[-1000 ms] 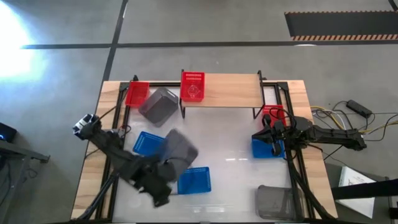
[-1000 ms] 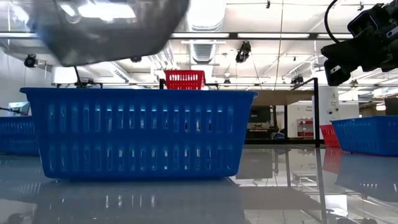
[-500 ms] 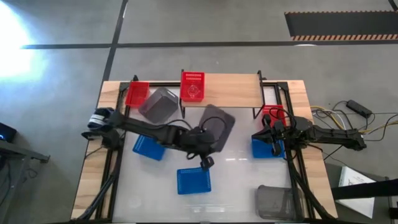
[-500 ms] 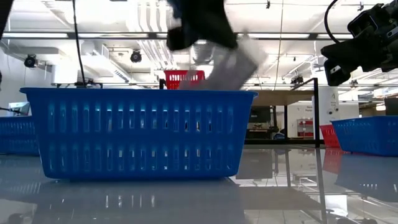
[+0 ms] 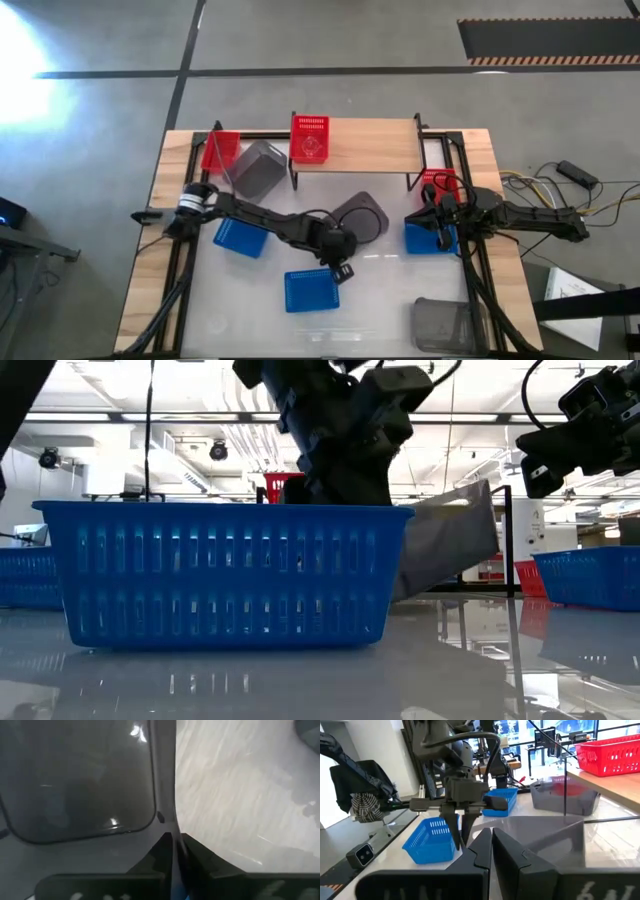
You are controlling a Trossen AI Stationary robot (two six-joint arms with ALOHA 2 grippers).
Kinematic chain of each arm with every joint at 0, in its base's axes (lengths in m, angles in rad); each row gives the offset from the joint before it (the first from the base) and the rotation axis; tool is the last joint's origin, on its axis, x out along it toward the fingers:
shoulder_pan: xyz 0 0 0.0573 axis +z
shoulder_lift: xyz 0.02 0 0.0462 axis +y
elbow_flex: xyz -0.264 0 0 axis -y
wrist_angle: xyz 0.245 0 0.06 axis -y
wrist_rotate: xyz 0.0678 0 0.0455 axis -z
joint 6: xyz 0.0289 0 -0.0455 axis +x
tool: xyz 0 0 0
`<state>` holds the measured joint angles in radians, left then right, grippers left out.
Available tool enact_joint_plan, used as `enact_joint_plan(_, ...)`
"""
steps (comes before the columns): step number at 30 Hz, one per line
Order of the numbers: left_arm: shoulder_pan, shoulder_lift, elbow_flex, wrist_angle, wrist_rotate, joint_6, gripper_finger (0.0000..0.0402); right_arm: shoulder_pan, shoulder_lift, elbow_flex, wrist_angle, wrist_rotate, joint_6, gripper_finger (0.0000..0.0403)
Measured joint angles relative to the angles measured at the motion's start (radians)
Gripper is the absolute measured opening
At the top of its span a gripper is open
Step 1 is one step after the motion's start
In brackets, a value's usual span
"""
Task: Stack baskets on shelf by color
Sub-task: Put the bottom left black bin on the shelf
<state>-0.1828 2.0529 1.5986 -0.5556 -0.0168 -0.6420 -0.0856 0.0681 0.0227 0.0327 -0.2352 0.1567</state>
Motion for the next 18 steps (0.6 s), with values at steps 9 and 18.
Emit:
enact_joint_plan(9,0.013,-0.015,0.017,-0.002,0.014,0.173,0.0173,0.0,0.0,0.0,0.0,0.0,0.0,0.0009)
enact_joint_plan(18,-0.002,-0.095,0.045,-0.094,0.038,0.744,0.025,0.0,0.0,0.0,0.0,0.0,0.0,0.0009)
